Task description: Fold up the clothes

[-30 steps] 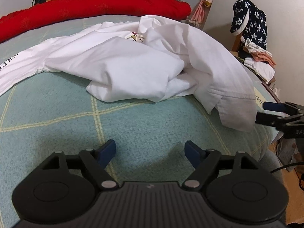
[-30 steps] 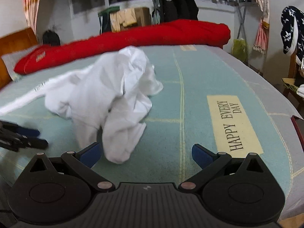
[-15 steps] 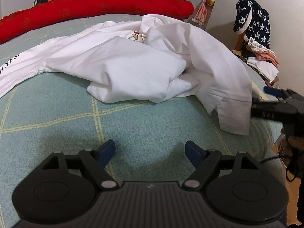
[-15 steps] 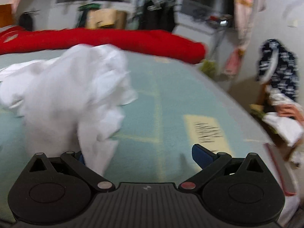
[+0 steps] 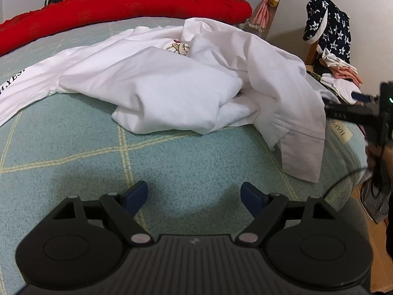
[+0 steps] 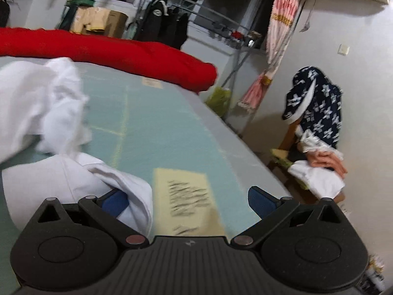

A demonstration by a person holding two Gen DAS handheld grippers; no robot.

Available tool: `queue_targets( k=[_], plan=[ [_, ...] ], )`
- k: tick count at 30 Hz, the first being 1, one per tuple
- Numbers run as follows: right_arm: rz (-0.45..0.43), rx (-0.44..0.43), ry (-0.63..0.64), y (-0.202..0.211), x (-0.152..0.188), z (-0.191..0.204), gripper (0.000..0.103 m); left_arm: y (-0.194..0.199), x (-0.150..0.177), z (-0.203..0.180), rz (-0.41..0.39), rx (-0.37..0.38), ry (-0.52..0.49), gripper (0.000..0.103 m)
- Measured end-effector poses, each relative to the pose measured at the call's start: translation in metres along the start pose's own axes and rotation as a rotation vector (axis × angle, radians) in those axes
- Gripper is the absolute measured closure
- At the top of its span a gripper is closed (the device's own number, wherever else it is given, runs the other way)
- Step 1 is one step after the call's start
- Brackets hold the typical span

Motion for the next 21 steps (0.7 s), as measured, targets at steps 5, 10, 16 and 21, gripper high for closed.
queue_targets(
  k=[5,10,16,21],
  plan=[
    [-0.006,0.052,0.033,-0.037,-0.017,-0.023,0.0,0.0,-0.002,0.001,0.008,-0.008,0.001,0.02],
    [-0.008,0.117,0.099,-0.078,-0.033,-0.042,0.0,0.008,-0.015,0.003,-0.017,-0.04,0.004,0.02],
    [-0.01,0.208,0.165,-0.128,-0.054,-0.067,0.0,0.013,-0.036,-0.004,-0.046,-0.045,-0.039,0.02],
    [-0.031,0.296,0.198,-0.162,-0.073,-0.094,0.0,0.007,-0.041,-0.006,-0.038,-0.057,-0.05,0.02]
  ],
)
Point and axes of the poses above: each gripper's, at about its wrist camera, not at the fingertips, and y roughly against the way its jaws point, z to its left, x to its underside, the point moved 9 cm from there along -y, roughly the way its jaws point, and after that the axes turned 15 degrees about -y, right-handed, at the moved point
